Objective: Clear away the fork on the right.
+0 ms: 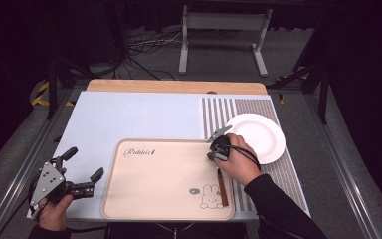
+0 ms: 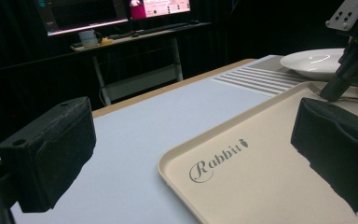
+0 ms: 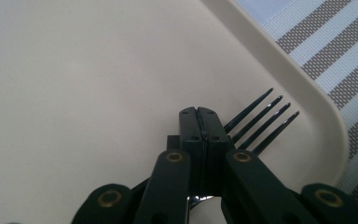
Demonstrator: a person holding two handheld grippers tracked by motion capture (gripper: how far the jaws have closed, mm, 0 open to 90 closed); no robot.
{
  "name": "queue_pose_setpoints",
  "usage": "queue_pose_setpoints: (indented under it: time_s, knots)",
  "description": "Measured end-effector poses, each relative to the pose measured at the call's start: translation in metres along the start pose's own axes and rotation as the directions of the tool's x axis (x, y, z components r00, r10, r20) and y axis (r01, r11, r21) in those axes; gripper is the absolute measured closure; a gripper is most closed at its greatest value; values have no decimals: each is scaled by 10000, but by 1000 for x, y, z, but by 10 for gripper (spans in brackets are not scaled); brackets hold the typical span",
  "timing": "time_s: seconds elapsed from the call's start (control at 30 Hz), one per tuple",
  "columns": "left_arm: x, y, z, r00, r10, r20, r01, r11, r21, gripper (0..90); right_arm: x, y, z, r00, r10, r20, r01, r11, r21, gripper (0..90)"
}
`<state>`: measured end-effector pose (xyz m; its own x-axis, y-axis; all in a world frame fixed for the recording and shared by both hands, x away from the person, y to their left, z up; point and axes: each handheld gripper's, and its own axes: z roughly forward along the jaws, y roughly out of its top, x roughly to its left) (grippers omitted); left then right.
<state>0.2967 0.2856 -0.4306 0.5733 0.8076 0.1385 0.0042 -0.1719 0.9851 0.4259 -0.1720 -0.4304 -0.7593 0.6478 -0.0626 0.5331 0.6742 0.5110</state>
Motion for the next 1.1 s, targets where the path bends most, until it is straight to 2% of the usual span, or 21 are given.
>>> queue_pose_setpoints:
  time_s: [0.33, 0.77, 0.83, 0.9, 0.97, 1.0, 1.07, 1.1]
  knots:
    - [0, 0, 0, 10000, 7, -12, -7, 10000, 15, 5, -6, -4, -3, 9995, 189, 241, -191, 9998, 77, 900]
    - [0, -1, 2, 10000, 25, 21, -25, 10000, 50, 5, -9, -9, -5, 9988, 388, 284, -389, 9992, 31, 888]
    - [0, -1, 2, 10000, 23, 20, -23, 10000, 68, 5, -9, -9, -6, 9985, 468, 269, -466, 9989, -94, 834]
    - [1, -1, 2, 10000, 21, 16, -21, 10000, 68, 5, -8, -8, -11, 9980, 630, -77, -634, 9952, -750, 696]
    - [1, -1, 2, 10000, -44, 15, 44, 10000, 71, 5, -8, -7, -16, 9989, 462, -25, -461, 9911, -1245, 575]
    - [0, -1, 2, 10000, -39, 17, 39, 10000, 70, 5, -7, -6, -20, 9989, 465, -79, -471, 9873, -1516, 491]
    - [0, -1, 2, 10000, -4, 22, 4, 10000, 78, 5, -8, -5, -27, 9978, 598, -294, -649, 9717, -2270, 300]
    - [0, -1, 2, 10000, -4, 22, 4, 10000, 78, 5, -8, -5, -27, 9978, 598, -294, -649, 9717, -2270, 300]
